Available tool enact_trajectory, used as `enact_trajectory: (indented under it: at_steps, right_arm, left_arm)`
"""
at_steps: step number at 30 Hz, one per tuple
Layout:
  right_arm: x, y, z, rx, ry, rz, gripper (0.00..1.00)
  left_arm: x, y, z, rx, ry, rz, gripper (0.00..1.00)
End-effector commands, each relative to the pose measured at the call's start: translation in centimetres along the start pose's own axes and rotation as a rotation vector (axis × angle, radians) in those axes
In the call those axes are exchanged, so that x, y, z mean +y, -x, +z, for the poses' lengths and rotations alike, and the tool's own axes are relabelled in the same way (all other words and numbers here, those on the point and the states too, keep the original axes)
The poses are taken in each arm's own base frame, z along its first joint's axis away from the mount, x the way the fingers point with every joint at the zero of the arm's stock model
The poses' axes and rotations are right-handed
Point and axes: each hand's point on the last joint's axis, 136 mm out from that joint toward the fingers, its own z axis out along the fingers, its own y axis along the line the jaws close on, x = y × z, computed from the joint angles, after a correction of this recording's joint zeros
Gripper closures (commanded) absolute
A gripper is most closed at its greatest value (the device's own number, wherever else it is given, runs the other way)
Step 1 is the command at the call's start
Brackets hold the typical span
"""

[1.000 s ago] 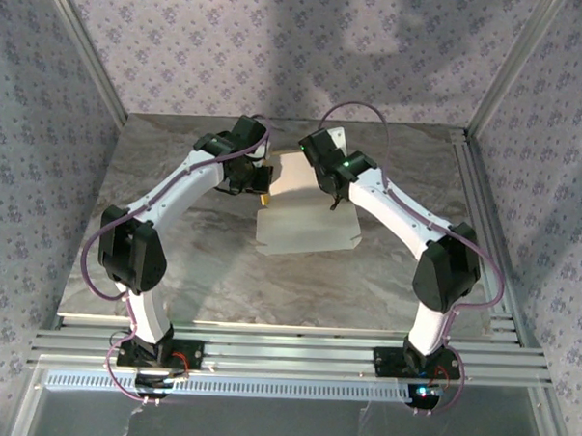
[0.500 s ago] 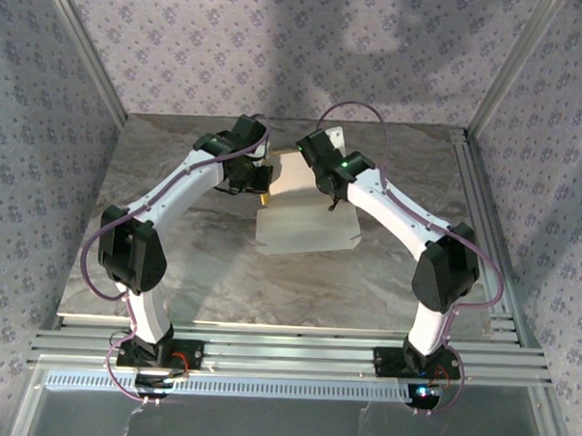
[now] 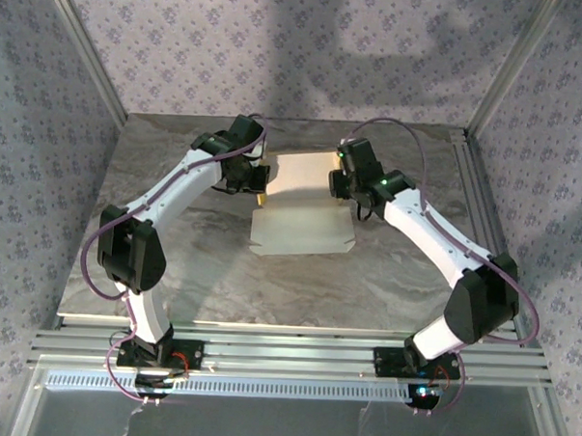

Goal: Fold the paper box

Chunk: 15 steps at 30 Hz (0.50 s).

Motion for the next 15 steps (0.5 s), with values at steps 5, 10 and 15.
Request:
enact_trajectory:
  at_steps: [5,10,15]
  right_arm:
    - [1.0,0.3,2.0,0.003,0.058,0.049,0.58]
    - [0.9,0.1,3.1,0.022,0.043,0.053,0.67]
    - [0.3,-0.4,3.5,0.030,0.023,0.060,0.71]
  left_arm:
    - [-0.3,0.0,-0.3,0.002,-0.024,-0.016,1.00]
    - [-0.3,-0.1,-0.5,0.001,-0.021,-0.014,1.00]
    - [-0.2,0.0,-0.6,-0.002,-0.019,-0.013,1.00]
